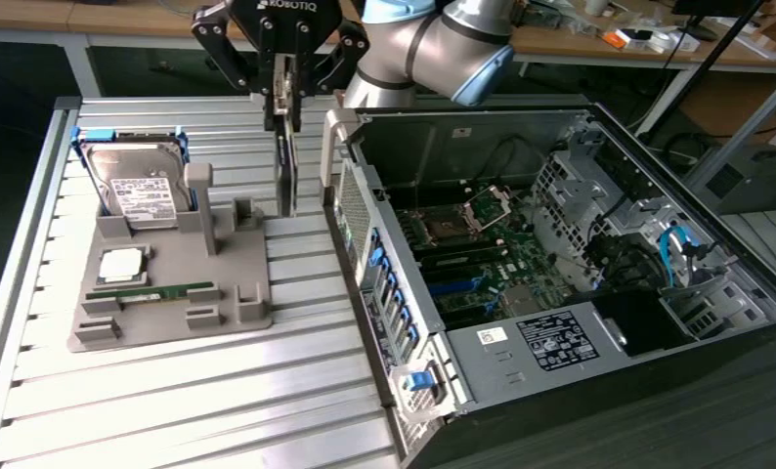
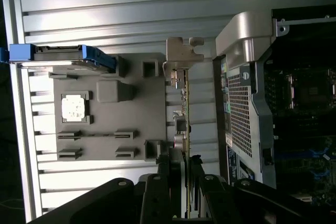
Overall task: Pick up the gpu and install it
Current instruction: 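Pick up the gpu and move the gpu toward the slot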
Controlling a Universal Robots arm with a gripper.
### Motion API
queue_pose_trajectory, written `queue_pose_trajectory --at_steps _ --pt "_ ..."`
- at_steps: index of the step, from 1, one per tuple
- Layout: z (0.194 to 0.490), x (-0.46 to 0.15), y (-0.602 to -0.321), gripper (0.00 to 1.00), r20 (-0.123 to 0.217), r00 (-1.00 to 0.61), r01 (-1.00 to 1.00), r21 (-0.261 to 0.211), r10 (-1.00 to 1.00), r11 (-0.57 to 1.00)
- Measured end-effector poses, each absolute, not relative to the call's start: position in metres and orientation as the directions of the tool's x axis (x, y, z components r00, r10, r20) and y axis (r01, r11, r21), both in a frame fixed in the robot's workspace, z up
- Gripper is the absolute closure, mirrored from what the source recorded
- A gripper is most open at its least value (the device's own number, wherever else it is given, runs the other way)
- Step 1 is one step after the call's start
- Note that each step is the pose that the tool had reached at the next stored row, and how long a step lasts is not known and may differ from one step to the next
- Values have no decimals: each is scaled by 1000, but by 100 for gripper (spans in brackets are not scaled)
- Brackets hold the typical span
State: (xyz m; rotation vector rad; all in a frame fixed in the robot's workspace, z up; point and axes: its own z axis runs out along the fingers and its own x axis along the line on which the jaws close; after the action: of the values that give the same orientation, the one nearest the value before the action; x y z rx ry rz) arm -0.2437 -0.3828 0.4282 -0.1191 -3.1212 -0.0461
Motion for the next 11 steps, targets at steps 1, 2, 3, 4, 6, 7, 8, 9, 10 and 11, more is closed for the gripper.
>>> queue_pose_trajectory --at_steps 1,2,3,4,6,7,8,9,10,11 --pt "429 -242 -383 73 19 -997 77 29 76 997" --pt "430 -241 -383 73 20 -997 77 29 76 997" --pt "431 -240 -383 73 21 -997 77 29 76 997" --pt "432 -238 -383 73 21 -997 77 29 76 997" --pt "432 -236 -383 73 23 -997 77 29 76 997" --pt "432 -234 -384 73 25 -997 77 28 76 997" --pt "433 -233 -384 73 26 -997 77 28 76 997" --pt "433 -232 -384 73 27 -997 77 28 76 997" --pt "433 -230 -384 73 29 -997 77 28 76 997" --pt "433 -226 -385 73 33 -997 77 28 76 997"
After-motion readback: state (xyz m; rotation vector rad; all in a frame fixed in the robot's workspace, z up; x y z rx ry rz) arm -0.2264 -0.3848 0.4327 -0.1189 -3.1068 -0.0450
